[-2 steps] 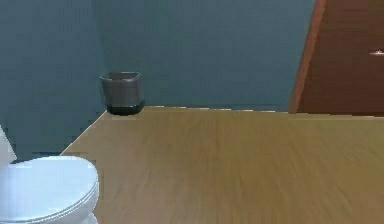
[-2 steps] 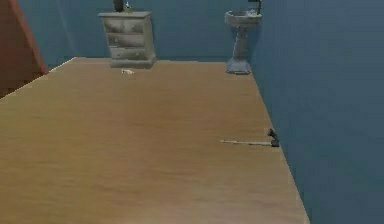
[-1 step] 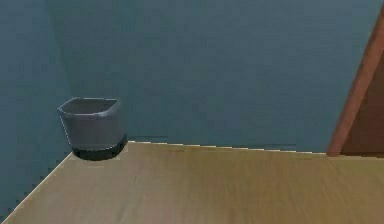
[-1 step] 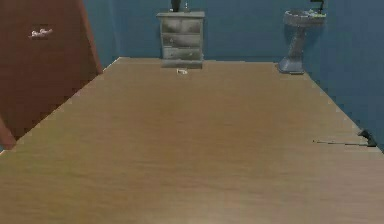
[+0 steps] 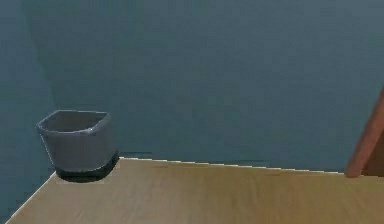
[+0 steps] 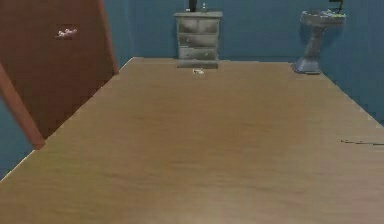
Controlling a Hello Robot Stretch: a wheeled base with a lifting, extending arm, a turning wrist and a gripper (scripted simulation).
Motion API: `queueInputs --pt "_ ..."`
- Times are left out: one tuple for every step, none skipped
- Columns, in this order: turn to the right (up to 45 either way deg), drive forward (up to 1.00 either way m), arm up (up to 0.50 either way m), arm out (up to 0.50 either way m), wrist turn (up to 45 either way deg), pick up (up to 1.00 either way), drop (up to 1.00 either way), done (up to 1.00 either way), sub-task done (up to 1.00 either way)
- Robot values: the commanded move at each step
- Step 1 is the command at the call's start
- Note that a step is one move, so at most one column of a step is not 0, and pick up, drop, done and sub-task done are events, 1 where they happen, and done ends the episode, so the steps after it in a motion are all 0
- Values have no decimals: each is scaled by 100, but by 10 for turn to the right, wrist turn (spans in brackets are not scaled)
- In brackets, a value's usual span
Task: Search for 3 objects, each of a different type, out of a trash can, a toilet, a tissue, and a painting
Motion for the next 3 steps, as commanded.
queueInputs --pt "-90 0 0 0 0 0 0 0 0" --pt "0 95 0 0 0 0 0 0 0" --pt "-420 0 0 0 0 0 0 0 0"
